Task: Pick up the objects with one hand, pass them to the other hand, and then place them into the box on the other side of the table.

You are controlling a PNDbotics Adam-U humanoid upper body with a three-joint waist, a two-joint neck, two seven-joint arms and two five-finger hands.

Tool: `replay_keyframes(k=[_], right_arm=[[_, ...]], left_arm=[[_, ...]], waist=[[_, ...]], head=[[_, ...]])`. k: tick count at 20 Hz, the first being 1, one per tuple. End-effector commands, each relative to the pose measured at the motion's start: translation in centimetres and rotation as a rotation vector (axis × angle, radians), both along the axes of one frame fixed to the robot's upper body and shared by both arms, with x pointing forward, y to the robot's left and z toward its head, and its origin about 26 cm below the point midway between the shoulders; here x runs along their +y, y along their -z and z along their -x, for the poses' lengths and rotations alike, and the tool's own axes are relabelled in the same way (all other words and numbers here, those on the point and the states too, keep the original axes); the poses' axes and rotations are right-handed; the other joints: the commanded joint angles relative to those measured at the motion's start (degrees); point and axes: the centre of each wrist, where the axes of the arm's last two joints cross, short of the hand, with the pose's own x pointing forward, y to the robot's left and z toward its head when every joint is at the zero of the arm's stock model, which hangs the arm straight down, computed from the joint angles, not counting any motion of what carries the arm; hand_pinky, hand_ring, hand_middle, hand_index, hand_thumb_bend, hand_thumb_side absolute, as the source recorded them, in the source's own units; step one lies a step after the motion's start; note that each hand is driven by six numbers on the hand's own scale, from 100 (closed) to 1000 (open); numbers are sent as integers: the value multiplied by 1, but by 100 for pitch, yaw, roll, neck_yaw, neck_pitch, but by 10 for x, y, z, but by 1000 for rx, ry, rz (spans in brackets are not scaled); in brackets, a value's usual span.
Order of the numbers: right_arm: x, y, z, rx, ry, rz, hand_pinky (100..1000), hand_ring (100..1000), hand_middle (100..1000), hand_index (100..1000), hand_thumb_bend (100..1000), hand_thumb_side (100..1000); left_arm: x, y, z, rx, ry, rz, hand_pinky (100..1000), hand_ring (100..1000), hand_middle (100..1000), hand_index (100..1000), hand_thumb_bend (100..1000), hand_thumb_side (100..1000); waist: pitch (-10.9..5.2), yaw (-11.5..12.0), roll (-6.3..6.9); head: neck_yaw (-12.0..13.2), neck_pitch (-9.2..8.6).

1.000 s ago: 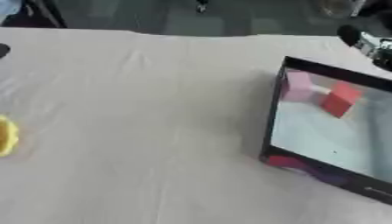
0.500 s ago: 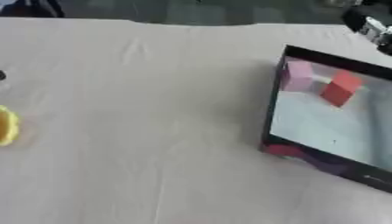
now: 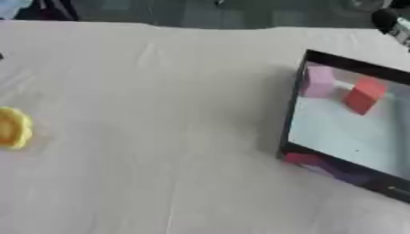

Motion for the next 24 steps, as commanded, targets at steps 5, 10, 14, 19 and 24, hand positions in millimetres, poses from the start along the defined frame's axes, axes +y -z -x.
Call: replay_keyframes(k=[5, 10, 14, 19, 24], right_arm=[[0, -9, 4, -11, -4, 44, 899, 938, 784, 878, 685, 304], [0, -7, 4, -3, -1, 46, 903, 936, 782, 877, 683, 294], [1, -6, 4, 3, 1, 47, 905, 934, 781, 876, 685, 303], [1, -4, 4, 10, 2, 47, 905, 933, 779, 873, 686, 302], [1, -4, 4, 9, -1, 44, 906, 930, 776, 873, 686, 301]], left_arm=[[11, 4, -8, 74, -64, -115, 802, 818, 762, 805, 844, 220], [23, 19, -18, 101, -132, -53, 794, 801, 750, 806, 786, 285], [33, 27, -23, 100, -205, 43, 791, 795, 743, 812, 776, 339], [32, 32, -27, 62, -242, 51, 791, 796, 744, 805, 767, 305], [27, 43, -34, 104, -223, 7, 795, 804, 752, 802, 768, 279]], waist=[[-201, -15, 68], [-195, -11, 55], [-189, -6, 53], [-187, -12, 46], [-181, -29, 29]], head=[[121, 33], [165, 4], [189, -23], [192, -51], [175, -83]])
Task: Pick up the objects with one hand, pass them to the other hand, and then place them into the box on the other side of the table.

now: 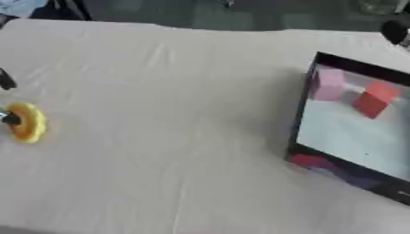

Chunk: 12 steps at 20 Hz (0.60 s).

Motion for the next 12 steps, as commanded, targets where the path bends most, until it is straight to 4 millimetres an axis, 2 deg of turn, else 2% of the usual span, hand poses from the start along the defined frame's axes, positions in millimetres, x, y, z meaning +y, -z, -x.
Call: replay_keyframes(k=[1, 3, 5, 8, 12], right_arm=[[0, -9, 3, -26, -2, 28, 906, 930, 776, 873, 686, 301], [0, -9, 4, -24, 0, 27, 906, 930, 775, 873, 686, 301], [0, -8, 4, -22, 1, 27, 906, 928, 773, 872, 686, 301], [0, -7, 4, -16, 4, 27, 905, 931, 770, 869, 686, 301], [0, -5, 4, -8, 4, 30, 905, 931, 778, 867, 685, 300]], left_arm=[[4, -7, -3, 5, -1, -35, 795, 804, 752, 801, 765, 276], [4, -4, -6, 25, 2, -37, 796, 806, 753, 796, 749, 254], [5, -2, -8, 44, 8, -35, 798, 808, 751, 774, 647, 100], [5, -5, -10, 59, 28, -35, 799, 809, 747, 757, 592, 100], [4, -15, -11, 39, 44, -64, 801, 810, 749, 753, 576, 100]], waist=[[-163, -7, 24], [-155, -12, 17], [-148, -17, 10], [-138, -15, 7], [-131, -8, 16]], head=[[10, -90], [5, -100], [3, -104], [-4, -99], [-12, -82]])
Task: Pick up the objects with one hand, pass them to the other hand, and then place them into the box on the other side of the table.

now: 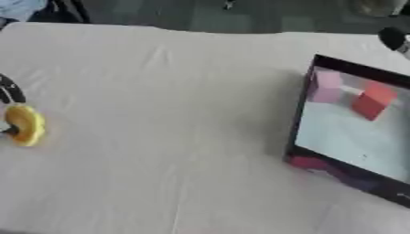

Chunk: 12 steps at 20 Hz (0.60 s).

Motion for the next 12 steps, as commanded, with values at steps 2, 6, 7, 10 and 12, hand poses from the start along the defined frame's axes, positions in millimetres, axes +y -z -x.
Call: replay_keyframes(k=[2, 6, 7, 10, 12], right_arm=[[1, -8, 3, -21, -1, 29, 906, 930, 781, 865, 680, 300], [1, -7, 3, -17, -1, 30, 906, 928, 780, 863, 678, 300], [1, -7, 3, -15, 0, 30, 905, 927, 780, 863, 678, 300], [1, -6, 3, -10, 1, 27, 905, 924, 778, 861, 677, 300], [1, -6, 3, -9, 1, 28, 905, 923, 776, 860, 675, 301]], left_arm=[[5, -24, 1, -49, -7, -39, 801, 811, 751, 755, 571, 100], [3, -22, -1, -40, -2, -60, 804, 815, 754, 751, 580, 100], [2, -21, -2, -36, 5, -73, 805, 817, 755, 747, 588, 100], [-2, -20, -4, -24, 37, -121, 811, 825, 764, 750, 622, 100], [-4, -20, -5, -13, 56, -149, 815, 831, 769, 750, 655, 100]], waist=[[-127, 1, 21], [-117, -19, 15], [-113, -24, 12], [-101, -36, 2], [-93, -40, -3]], head=[[-10, -41], [-14, -56], [-11, -62], [-1, -79], [8, -83]])
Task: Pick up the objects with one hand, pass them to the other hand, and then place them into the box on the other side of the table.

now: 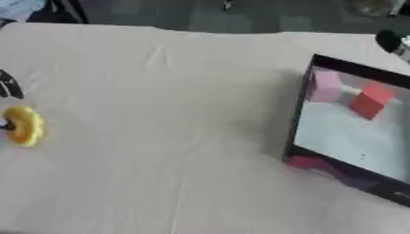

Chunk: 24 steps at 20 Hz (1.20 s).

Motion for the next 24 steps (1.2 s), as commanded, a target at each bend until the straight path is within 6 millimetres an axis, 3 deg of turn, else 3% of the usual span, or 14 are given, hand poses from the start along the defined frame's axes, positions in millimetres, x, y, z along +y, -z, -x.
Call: replay_keyframes(k=[1, 6, 16, 24], right_arm=[[1, -9, 3, -25, -2, 23, 906, 923, 776, 860, 673, 302], [2, -7, 3, -20, -5, 22, 907, 923, 776, 860, 661, 308], [1, -6, 3, -23, -4, 12, 909, 922, 775, 859, 644, 314], [1, -5, 3, -23, -2, 12, 911, 923, 776, 859, 635, 319]], left_arm=[[2, -16, 0, -16, 22, -69, 816, 832, 770, 751, 661, 100], [3, -17, -2, 5, 59, -107, 816, 833, 773, 752, 679, 100], [7, -2, -12, 54, 91, -164, 815, 831, 768, 746, 675, 100], [10, 3, -14, 57, 89, -88, 802, 811, 741, 745, 614, 100]], waist=[[-88, -6, -2], [-64, -4, -13], [-17, -35, -56], [12, -31, -71]], head=[[16, -86], [21, -117], [38, -177], [51, -195]])
